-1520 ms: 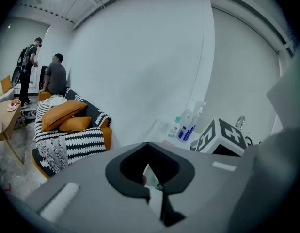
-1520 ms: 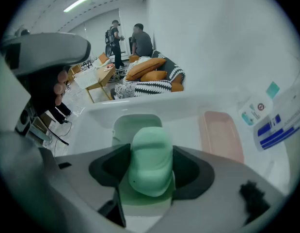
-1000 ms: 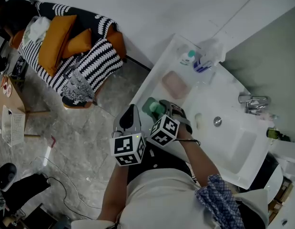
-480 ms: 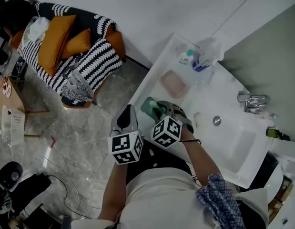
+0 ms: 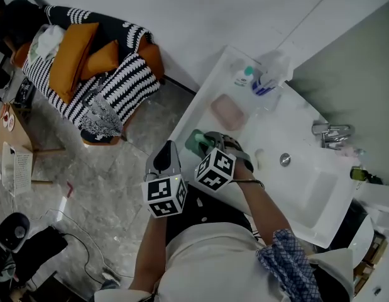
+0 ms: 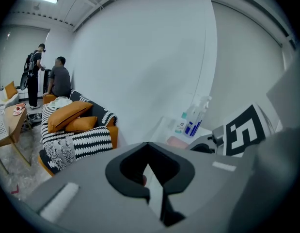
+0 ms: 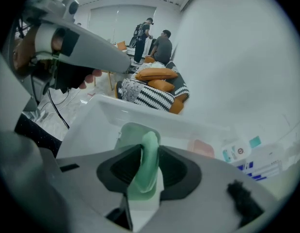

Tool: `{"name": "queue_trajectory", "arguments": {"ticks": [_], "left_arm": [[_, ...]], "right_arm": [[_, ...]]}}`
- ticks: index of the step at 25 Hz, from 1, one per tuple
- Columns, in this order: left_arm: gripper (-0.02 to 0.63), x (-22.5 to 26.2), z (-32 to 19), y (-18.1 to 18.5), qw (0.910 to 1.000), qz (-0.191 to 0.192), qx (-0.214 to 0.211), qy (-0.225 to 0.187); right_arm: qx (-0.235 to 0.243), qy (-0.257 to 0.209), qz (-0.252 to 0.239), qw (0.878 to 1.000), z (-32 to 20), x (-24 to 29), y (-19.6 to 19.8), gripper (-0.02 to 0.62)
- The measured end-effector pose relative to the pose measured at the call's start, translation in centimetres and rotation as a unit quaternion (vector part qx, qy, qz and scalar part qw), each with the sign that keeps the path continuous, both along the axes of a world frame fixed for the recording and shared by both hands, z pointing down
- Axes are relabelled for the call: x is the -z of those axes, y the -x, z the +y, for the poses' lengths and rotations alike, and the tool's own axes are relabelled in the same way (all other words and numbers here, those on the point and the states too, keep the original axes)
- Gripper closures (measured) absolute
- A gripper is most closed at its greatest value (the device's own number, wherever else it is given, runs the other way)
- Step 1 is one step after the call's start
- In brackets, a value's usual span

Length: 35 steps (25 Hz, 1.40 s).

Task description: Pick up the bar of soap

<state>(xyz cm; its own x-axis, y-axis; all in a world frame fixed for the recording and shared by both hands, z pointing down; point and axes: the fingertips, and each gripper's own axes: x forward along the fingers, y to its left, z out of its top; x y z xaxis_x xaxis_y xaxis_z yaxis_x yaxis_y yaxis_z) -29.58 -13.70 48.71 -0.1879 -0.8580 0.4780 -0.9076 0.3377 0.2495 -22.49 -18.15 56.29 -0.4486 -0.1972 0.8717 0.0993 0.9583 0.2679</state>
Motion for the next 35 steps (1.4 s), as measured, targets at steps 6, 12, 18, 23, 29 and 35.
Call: {"name": "queue_trajectory", "arguments": {"ticks": [6,12,18,23,29,35], "left_arm": [[0.6,-0.4,-0.2,-0.4,0.9998,0.003,-0.017,0.005],[0.6,-0.7,-0.3,-0.4,0.9995,-0.002,-0.03,0.007],[0.601,-1.1,-0.3,-0.1,0.9995,0.002,-0.031,0.011],[0.6,-0.9,-0.6,-0.1,0.9993,0.001,-0.035,0.009],[0.6,-0.6,-0.6,-0.2,0.9992,0.0,-0.039,0.004],[0.601,-0.5,-0.7,-0.6,0.9992,0.006,-0.039,-0.001]], "right_arm": [[0.002,0.024,0.024,0.999,0.2,-1.1,0.0,0.468],[0.0,0.013,0.035,0.999,0.3,-2.2,0.0,0.462],[-0.005,0.014,0.031,0.999,0.1,-2.2,0.1,0.463],[-0.011,0.018,0.026,0.999,0.0,-2.1,0.1,0.463],[-0.015,0.026,0.01,1.0,0.1,-1.6,0.3,0.463],[-0.02,0.035,-0.015,0.999,0.2,-0.1,0.3,0.465]]}}
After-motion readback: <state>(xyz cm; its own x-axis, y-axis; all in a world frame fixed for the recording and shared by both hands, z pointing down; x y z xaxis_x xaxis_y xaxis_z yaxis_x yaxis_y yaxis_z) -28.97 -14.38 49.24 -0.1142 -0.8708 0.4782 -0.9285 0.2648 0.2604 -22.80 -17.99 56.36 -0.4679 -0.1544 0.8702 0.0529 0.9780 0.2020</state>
